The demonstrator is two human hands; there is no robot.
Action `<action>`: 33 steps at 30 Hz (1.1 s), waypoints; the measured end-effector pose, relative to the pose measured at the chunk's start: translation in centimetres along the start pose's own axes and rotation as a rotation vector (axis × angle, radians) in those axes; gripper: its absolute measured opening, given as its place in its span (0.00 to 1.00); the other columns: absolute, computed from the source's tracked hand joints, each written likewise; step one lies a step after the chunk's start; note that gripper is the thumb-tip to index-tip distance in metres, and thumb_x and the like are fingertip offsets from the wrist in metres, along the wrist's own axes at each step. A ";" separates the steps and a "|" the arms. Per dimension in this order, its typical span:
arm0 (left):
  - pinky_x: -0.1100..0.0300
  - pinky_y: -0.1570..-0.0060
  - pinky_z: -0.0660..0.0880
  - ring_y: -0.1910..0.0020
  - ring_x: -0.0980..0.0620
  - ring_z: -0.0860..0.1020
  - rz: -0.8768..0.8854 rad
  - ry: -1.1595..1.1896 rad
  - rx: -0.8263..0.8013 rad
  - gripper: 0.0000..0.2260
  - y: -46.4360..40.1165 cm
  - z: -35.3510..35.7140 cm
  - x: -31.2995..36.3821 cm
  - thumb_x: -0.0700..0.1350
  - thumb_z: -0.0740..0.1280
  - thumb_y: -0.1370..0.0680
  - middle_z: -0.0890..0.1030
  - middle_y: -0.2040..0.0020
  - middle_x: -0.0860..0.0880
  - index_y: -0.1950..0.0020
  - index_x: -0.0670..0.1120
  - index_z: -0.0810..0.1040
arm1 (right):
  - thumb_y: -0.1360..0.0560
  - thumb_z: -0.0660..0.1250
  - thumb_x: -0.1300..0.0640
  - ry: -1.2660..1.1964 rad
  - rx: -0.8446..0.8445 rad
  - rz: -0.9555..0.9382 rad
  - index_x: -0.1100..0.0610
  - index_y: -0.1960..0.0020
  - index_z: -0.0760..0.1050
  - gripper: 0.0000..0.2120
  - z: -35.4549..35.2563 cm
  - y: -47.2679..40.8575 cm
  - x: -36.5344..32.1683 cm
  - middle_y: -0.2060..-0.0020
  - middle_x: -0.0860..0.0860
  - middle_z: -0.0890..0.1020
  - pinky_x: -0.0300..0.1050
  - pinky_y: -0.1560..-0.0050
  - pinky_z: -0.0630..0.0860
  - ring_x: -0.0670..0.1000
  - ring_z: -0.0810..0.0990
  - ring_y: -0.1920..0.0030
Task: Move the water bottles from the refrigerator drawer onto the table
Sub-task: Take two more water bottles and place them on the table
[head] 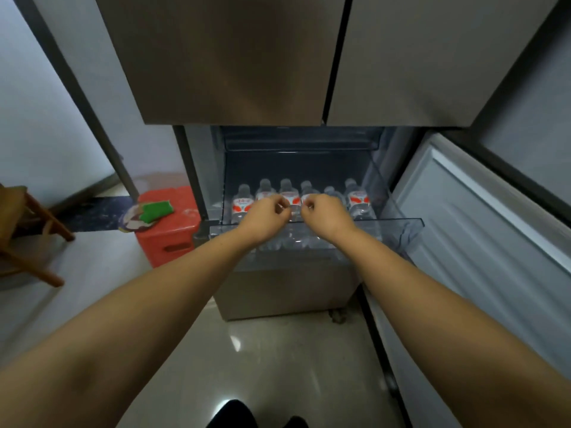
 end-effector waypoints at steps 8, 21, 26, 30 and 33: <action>0.54 0.48 0.76 0.53 0.45 0.77 -0.349 -0.108 -0.069 0.11 -6.1 -2.0 -5.3 0.46 0.62 0.20 0.80 0.48 0.40 0.45 0.41 0.78 | 0.21 0.59 0.57 -0.086 -0.158 -0.021 0.60 0.54 0.79 0.11 3.2 -7.1 -1.2 0.57 0.58 0.81 0.44 0.57 0.71 0.57 0.78 0.55; 0.51 0.33 0.69 0.31 0.42 0.69 -0.556 -0.476 -0.310 0.27 -14.7 0.2 -8.0 0.46 0.61 0.20 0.67 0.28 0.41 0.24 0.39 0.58 | 0.22 0.59 0.57 -0.010 -0.335 0.180 0.61 0.39 0.76 0.15 9.1 -17.0 -1.6 0.40 0.60 0.78 0.48 0.42 0.73 0.60 0.77 0.40; 0.49 0.28 0.58 0.24 0.39 0.56 -0.628 -0.475 -0.289 0.30 -13.6 0.9 -9.6 0.47 0.61 0.20 0.54 0.23 0.38 0.22 0.41 0.51 | 0.18 0.47 0.50 0.042 -0.350 0.136 0.56 0.37 0.71 0.19 11.3 -18.6 -2.7 0.39 0.59 0.75 0.48 0.40 0.67 0.59 0.74 0.37; 0.49 0.25 0.54 0.24 0.36 0.52 -0.605 -0.296 -0.310 0.29 -12.5 0.8 -11.1 0.46 0.58 0.19 0.44 0.22 0.35 0.22 0.40 0.51 | 0.23 0.57 0.44 0.204 -0.266 0.091 0.53 0.44 0.70 0.15 13.4 -19.7 -3.4 0.47 0.56 0.78 0.49 0.55 0.67 0.59 0.76 0.44; 0.52 0.25 0.55 0.24 0.39 0.54 -0.623 -0.198 -0.280 0.30 -12.2 0.6 -12.0 0.43 0.60 0.21 0.47 0.22 0.36 0.22 0.38 0.52 | 0.25 0.57 0.41 0.319 -0.296 0.125 0.53 0.45 0.71 0.17 14.1 -20.3 -3.5 0.46 0.59 0.77 0.54 0.49 0.72 0.62 0.73 0.42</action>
Point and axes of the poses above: each hand's wrist, its own y-axis away from the middle knuckle, its own z-axis out of the palm, x = y × z, the point moved 2 cm from there along -y, towards the middle knuckle
